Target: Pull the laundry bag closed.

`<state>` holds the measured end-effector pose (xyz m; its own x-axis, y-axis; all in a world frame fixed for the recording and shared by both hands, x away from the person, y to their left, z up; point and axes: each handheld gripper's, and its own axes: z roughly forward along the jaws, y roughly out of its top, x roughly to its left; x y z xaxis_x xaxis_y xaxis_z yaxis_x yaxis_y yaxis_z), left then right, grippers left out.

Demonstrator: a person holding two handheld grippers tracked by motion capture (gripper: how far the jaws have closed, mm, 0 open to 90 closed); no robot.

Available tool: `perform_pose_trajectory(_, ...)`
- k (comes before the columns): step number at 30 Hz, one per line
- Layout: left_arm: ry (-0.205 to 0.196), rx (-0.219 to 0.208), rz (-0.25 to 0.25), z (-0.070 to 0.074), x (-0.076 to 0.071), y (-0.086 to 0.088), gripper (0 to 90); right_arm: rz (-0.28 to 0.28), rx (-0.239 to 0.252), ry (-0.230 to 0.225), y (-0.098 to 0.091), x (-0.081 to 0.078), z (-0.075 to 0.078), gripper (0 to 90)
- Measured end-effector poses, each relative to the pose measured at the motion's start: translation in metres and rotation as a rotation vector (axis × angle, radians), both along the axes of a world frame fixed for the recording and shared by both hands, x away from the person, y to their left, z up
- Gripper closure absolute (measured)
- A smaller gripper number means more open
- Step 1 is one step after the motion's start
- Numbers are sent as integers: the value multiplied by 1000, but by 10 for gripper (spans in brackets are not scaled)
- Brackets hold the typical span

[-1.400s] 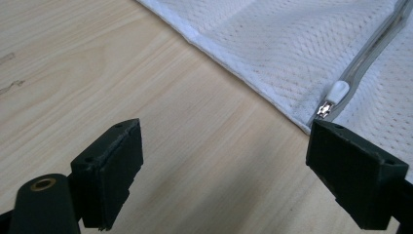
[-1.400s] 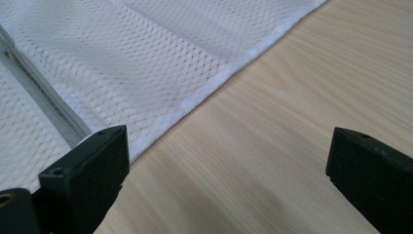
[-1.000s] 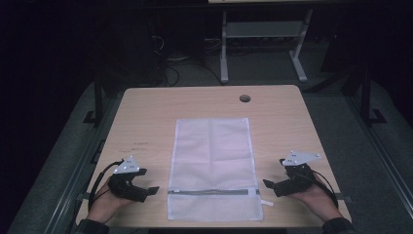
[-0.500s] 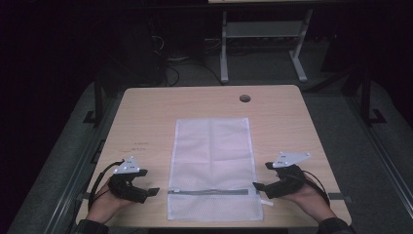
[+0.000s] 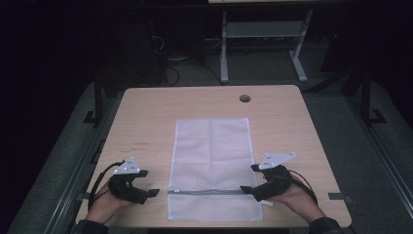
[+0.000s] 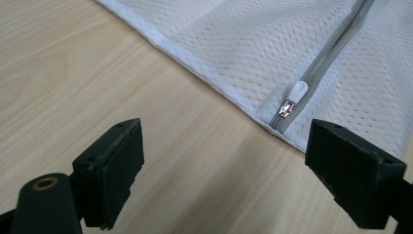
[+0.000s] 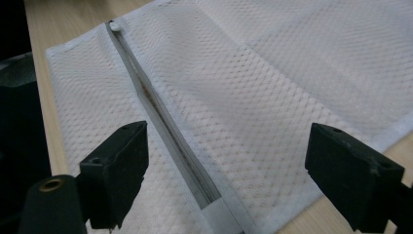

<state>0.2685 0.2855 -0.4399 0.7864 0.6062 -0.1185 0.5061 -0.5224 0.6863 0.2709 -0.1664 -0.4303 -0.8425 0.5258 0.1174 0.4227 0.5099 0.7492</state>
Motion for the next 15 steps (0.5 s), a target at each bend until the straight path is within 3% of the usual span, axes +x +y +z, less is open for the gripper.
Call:
perform_pose_trajectory(6,-8,1,-13,1,0,-2,139,35,6,-21,9,-1,0,199)
perform_pose_trajectory(15,-3,5,-13,0,-1,-1,139,96,13,12,25,0,-1,229)
